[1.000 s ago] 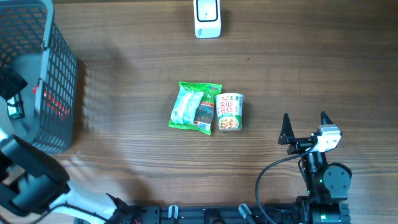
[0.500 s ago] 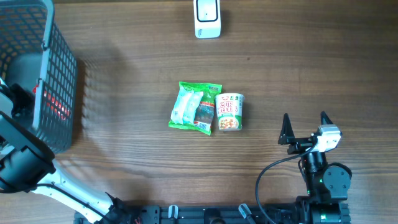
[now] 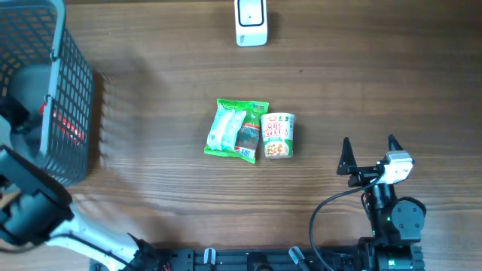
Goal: Scan the item barcode
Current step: 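Lift the gum box out and place it on the table left of the bag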
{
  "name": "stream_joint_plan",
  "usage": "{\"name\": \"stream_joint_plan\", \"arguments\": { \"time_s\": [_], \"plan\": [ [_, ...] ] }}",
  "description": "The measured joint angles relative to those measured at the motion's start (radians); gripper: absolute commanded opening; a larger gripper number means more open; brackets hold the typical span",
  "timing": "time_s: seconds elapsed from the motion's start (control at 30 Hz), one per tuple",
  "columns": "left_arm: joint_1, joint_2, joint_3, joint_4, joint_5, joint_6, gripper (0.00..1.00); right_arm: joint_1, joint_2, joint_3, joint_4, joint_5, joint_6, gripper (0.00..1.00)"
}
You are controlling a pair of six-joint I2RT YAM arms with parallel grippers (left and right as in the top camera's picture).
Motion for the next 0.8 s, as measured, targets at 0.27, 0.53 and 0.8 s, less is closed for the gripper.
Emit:
{"name": "stream_joint_plan", "arguments": {
  "time_s": [0.27, 0.53, 0.8],
  "plan": [
    [-0.048, -0.420, 0.003, -0.025, 0.002, -0.132, 0.32, 0.000, 0.000, 0.000, 0.000, 0.000, 0.000, 1.00],
    [-0.198, -0.673, 0.005, -0.230, -0.011, -0.276, 0.34, 0.000, 0.000, 0.000, 0.000, 0.000, 0.000, 1.00],
    [-0.458, -0.682, 0.007, -0.519, 0.002, -0.319, 0.35, 0.000, 0.000, 0.000, 0.000, 0.000, 0.000, 1.00]
  ]
}}
